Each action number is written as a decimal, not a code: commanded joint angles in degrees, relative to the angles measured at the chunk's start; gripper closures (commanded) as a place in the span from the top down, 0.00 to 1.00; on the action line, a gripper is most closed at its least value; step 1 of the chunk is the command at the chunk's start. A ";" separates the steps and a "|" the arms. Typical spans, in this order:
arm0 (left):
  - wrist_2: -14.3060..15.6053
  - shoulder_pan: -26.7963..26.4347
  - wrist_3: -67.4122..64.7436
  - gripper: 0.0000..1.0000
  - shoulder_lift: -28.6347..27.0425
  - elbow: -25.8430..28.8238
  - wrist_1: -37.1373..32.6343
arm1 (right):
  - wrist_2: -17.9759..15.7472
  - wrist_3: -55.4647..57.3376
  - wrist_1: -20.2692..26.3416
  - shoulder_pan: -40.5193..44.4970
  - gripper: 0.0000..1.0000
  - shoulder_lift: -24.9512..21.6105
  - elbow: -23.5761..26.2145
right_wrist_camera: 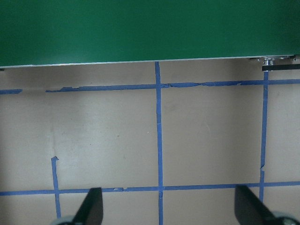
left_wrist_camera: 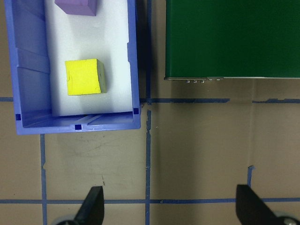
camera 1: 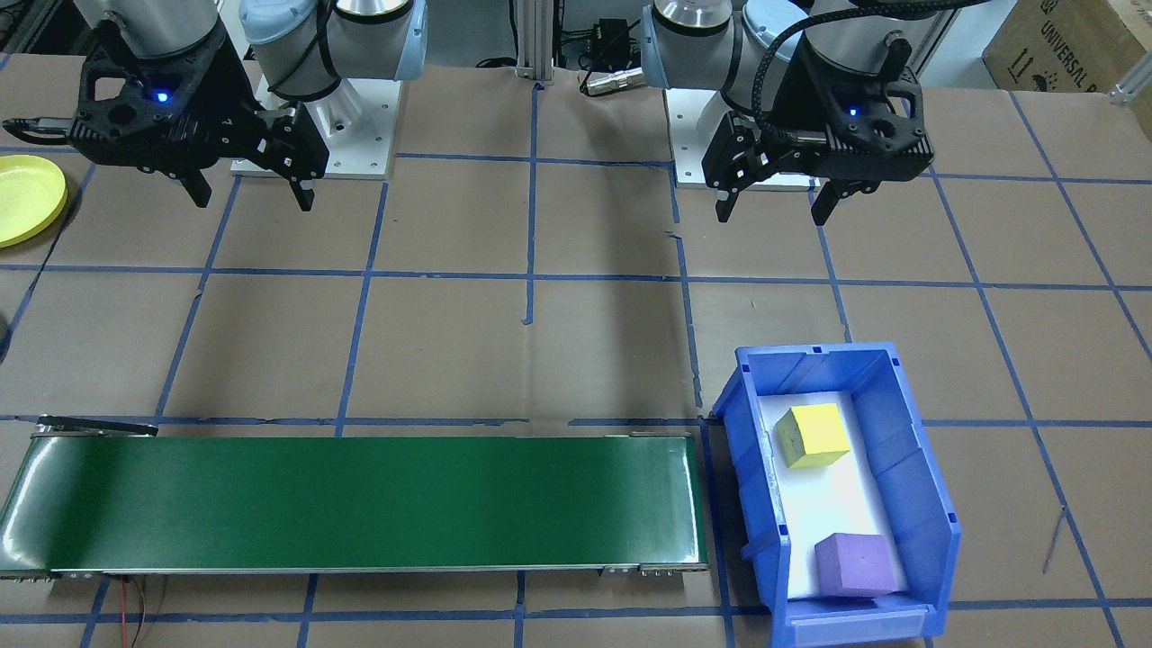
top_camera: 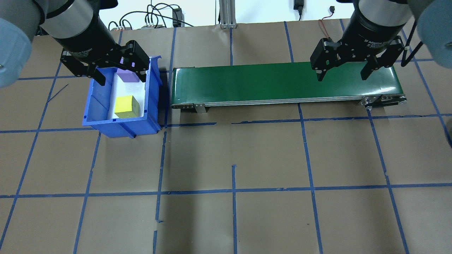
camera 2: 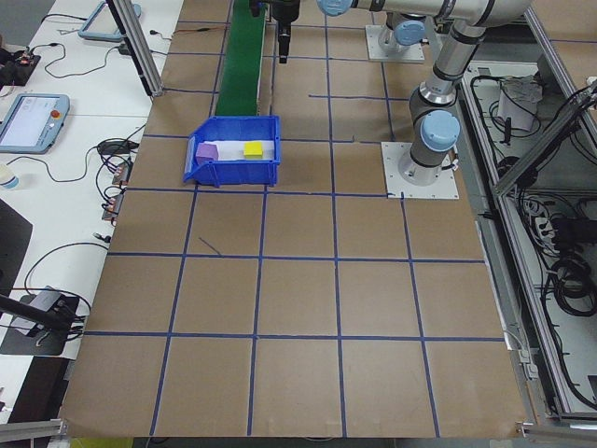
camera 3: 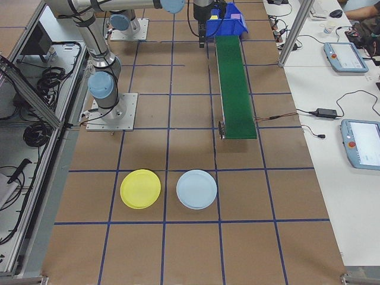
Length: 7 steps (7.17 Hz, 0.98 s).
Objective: Move block left to right into plate
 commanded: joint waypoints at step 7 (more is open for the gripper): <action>-0.04 7.42 1.48 1.00 -10.21 0.31 9.18 | 0.18 0.49 0.92 0.09 1.00 -0.28 0.63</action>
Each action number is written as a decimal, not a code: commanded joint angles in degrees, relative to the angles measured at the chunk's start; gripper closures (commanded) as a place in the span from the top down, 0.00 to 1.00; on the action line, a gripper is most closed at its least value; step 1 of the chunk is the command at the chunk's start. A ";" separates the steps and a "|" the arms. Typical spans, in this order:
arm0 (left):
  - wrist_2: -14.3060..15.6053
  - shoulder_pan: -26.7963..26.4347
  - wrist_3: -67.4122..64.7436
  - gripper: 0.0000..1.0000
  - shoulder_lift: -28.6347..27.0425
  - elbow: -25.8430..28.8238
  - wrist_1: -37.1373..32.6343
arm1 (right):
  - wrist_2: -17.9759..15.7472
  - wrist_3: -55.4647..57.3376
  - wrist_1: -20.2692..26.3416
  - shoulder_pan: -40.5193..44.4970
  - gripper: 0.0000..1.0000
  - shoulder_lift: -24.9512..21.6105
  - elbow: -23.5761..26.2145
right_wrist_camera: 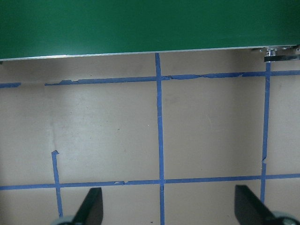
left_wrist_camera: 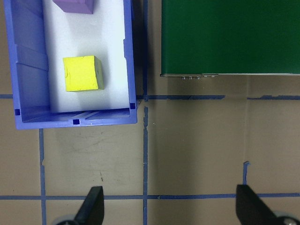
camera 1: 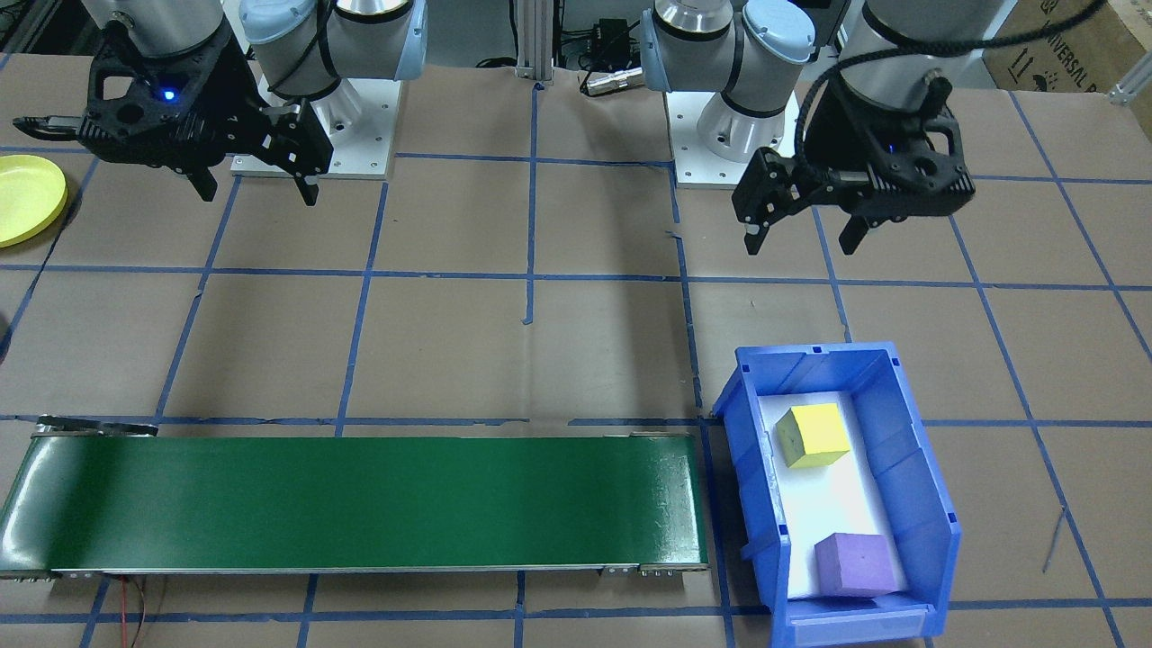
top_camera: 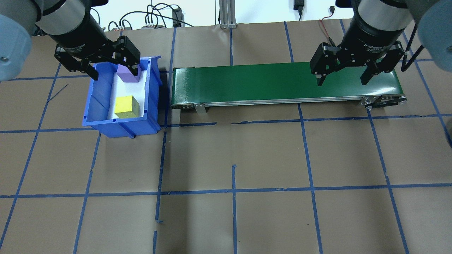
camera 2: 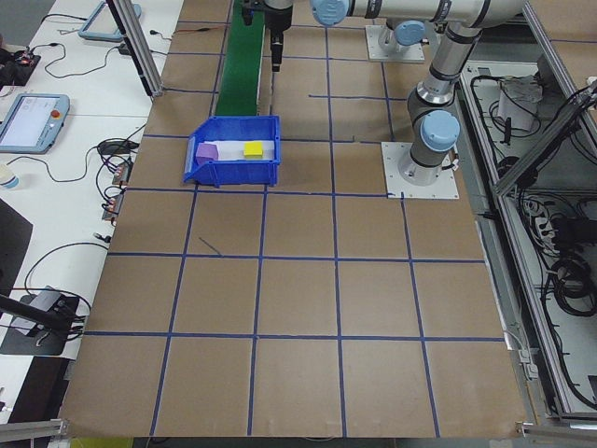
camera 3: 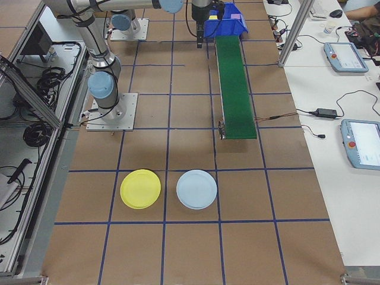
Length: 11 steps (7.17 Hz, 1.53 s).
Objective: Move block left to right into plate
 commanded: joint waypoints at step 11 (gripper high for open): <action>1.34 7.29 19.25 0.87 -38.10 10.39 28.41 | 0.15 0.05 -0.77 0.09 1.00 0.03 0.08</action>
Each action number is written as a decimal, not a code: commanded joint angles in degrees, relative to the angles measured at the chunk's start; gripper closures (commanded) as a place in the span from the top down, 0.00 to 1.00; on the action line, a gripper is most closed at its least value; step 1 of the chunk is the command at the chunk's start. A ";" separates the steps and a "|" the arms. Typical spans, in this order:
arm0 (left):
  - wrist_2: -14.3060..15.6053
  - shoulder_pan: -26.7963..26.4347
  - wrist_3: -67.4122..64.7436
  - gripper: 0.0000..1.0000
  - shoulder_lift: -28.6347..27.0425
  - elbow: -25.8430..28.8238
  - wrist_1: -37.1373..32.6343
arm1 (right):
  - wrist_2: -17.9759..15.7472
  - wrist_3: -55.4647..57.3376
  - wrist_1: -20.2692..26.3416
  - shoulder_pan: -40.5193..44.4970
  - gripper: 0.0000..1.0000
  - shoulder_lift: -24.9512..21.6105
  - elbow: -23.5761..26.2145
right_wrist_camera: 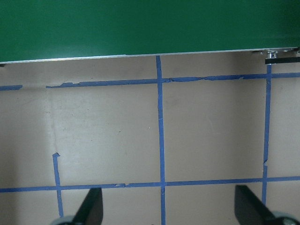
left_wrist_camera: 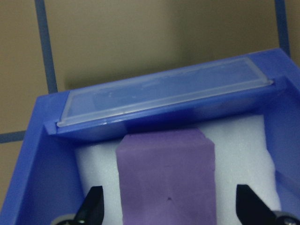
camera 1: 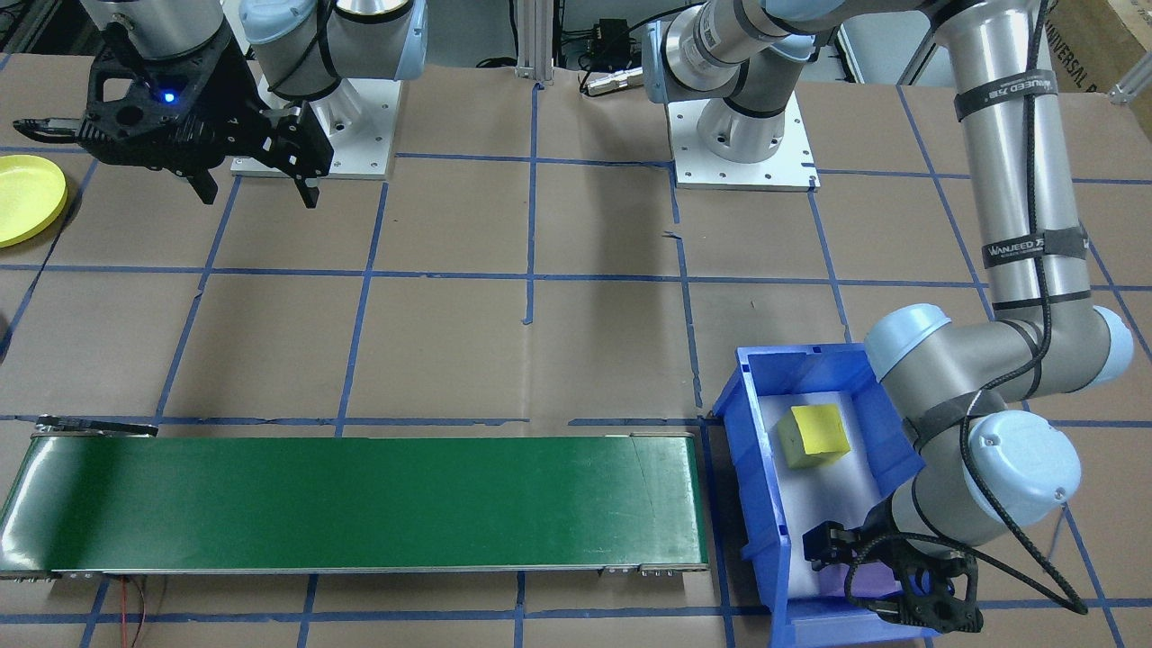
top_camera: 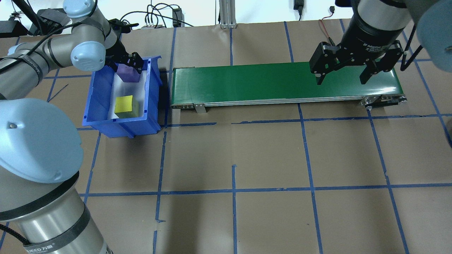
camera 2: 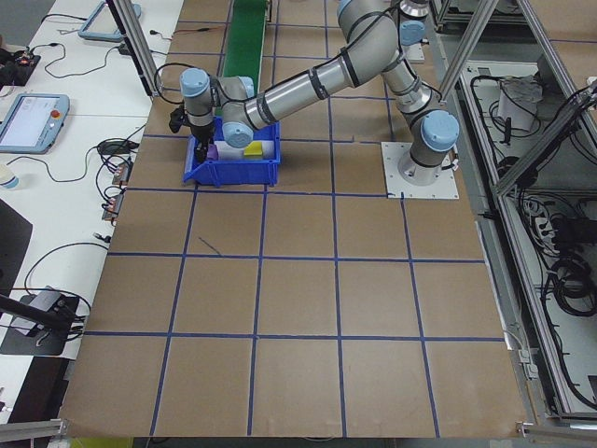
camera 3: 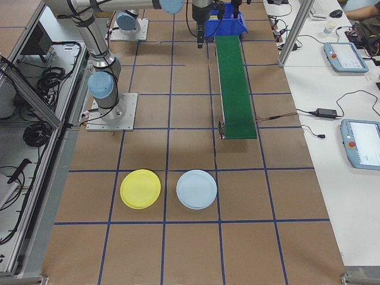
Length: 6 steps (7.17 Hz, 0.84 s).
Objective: Move block left to right into plate
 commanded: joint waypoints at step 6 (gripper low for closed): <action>-0.14 -2.31 -3.73 0.52 11.42 -0.58 -4.29 | 0.00 0.00 -0.11 0.08 1.00 0.09 0.09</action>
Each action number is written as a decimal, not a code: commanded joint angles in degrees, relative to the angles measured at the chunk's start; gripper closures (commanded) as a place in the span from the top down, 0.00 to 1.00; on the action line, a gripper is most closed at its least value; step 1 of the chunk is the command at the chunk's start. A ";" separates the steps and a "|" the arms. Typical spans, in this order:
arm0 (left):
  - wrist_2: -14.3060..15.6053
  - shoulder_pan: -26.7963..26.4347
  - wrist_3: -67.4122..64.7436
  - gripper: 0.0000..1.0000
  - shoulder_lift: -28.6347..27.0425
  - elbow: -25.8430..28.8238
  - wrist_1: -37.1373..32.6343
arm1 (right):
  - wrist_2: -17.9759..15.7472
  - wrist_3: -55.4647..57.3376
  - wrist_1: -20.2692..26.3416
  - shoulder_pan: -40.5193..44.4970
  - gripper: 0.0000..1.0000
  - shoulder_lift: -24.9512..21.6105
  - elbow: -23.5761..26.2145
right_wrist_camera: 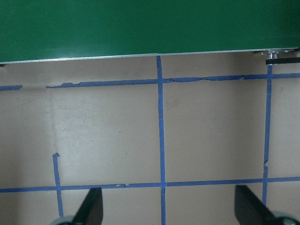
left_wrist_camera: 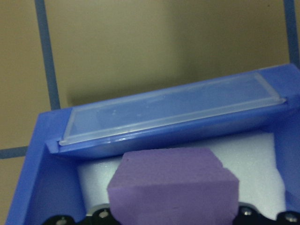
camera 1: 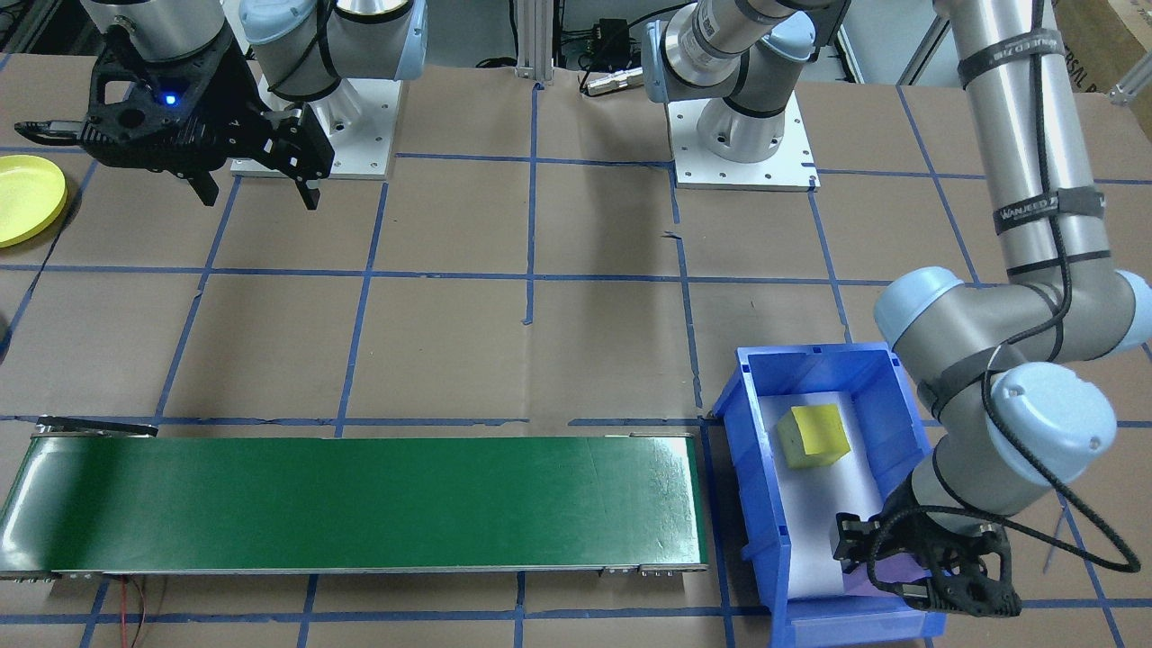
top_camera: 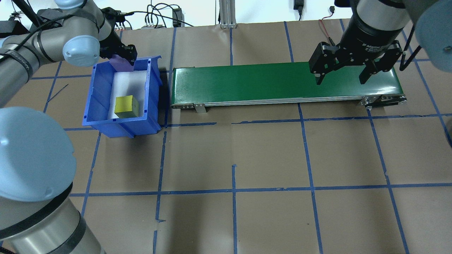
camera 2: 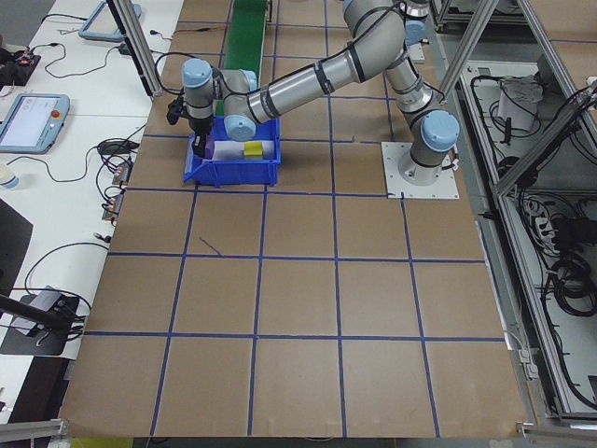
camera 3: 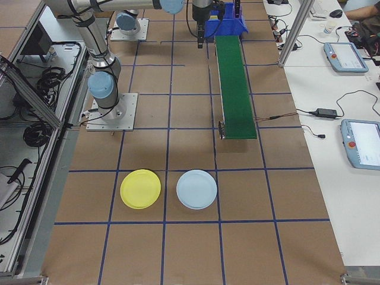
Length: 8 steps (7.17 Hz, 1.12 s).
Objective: Move block left to right into plate
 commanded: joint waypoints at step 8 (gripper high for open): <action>-0.03 -20.98 -17.82 0.99 -0.89 -4.51 1.48 | 0.00 0.00 -0.09 0.00 1.00 0.09 0.02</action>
